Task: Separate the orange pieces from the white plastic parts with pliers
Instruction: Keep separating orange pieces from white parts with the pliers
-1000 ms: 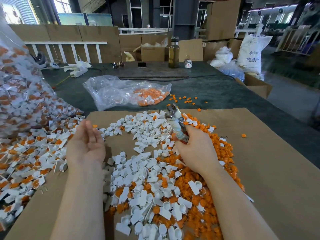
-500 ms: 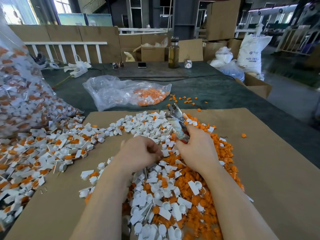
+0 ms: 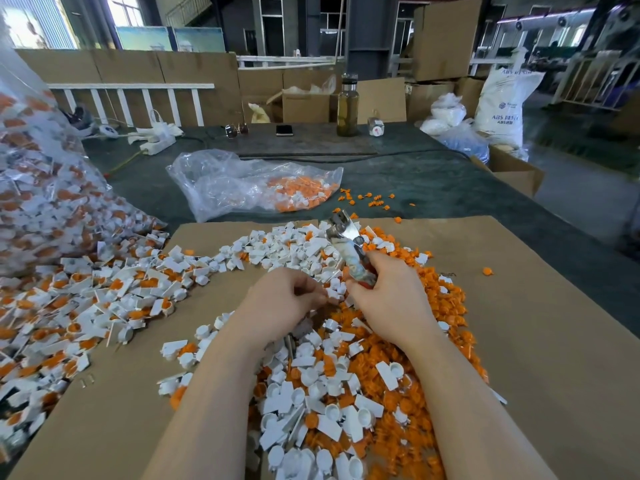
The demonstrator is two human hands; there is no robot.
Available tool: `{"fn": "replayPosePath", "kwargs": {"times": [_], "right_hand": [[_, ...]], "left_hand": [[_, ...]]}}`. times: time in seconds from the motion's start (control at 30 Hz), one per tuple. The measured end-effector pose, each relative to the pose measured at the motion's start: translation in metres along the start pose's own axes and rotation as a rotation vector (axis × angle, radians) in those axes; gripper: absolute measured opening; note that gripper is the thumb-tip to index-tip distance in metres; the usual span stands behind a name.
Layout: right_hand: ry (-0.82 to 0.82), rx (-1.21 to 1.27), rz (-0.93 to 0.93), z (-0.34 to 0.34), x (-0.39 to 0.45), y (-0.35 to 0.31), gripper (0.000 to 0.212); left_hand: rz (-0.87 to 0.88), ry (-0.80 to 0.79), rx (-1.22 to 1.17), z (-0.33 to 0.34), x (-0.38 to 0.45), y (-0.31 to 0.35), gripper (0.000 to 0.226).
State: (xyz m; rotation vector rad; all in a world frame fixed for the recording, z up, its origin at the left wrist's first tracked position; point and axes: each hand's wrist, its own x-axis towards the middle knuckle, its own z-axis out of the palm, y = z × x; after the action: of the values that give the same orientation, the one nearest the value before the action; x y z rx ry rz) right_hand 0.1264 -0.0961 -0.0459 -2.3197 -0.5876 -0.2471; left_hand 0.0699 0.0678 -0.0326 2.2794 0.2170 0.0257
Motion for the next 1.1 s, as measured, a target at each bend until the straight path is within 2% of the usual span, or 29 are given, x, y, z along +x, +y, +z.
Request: {"fn": "replayPosePath", "kwargs": {"times": [0.1, 0.27, 0.5, 0.63, 0.87, 1.1], "right_hand": [[-0.031, 0.058, -0.018, 0.0, 0.0, -0.001, 0.009], [-0.03, 0.028, -0.064, 0.002, 0.0, -0.002, 0.02], [0.01, 0.037, -0.069, 0.003, -0.001, -0.004, 0.018], [0.043, 0.038, -0.025, 0.002, 0.0, -0.003, 0.019], [0.057, 0.012, -0.004, 0.004, 0.001, -0.003, 0.02], [0.061, -0.002, -0.007, 0.005, 0.002, -0.002, 0.021]], "left_hand": [[0.022, 0.057, -0.154, -0.003, 0.0, 0.001, 0.015], [0.049, 0.091, -0.181, -0.004, 0.001, 0.003, 0.015], [0.048, 0.123, -0.193, -0.003, 0.0, 0.005, 0.015], [-0.002, 0.209, -0.052, -0.002, 0.001, -0.001, 0.004], [-0.103, 0.132, 0.341, 0.01, 0.005, 0.007, 0.024], [-0.124, 0.184, 0.341, 0.014, 0.006, 0.003, 0.016]]}}
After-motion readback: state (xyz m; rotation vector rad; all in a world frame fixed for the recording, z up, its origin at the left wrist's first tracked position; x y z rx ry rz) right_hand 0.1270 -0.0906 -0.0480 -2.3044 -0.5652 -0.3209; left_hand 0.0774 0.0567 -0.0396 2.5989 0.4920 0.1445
